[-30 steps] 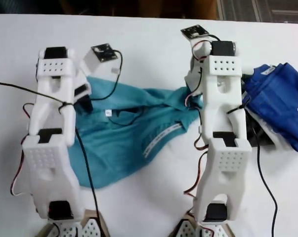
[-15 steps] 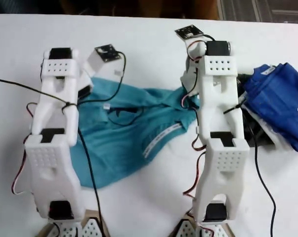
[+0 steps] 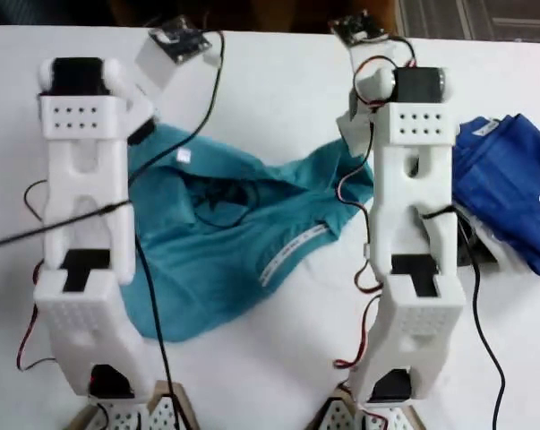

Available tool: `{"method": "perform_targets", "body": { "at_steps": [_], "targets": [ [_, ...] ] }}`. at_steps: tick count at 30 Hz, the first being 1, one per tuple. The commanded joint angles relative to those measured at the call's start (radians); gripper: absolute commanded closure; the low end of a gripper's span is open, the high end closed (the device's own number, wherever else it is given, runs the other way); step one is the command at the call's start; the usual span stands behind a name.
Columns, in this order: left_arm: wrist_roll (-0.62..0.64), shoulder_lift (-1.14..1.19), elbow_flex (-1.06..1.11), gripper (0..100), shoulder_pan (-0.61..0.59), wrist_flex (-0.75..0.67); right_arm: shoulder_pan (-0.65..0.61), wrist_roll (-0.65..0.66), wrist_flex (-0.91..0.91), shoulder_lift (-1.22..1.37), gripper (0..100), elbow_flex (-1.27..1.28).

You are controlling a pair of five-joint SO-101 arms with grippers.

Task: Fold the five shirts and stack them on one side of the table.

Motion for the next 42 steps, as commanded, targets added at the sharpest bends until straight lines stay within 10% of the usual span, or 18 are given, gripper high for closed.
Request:
{"method": "perform_targets", "body": {
  "at_steps": [1, 19, 42],
  "targets": [
    [0.025, -0.143, -0.048, 98, 0.003, 0.012, 0.008, -0.005, 0.022, -0.128, 98.1, -0.038],
    [0.130, -0.609, -0.044, 98, -0.261, 0.009, 0.197, -0.008, 0.015, -0.773, 98.1, -0.038],
    [0.284, -1.066, -0.039, 98, -0.261, 0.015, 0.282, -0.002, -0.013, -1.159, 98.1, -0.038]
  ]
}}
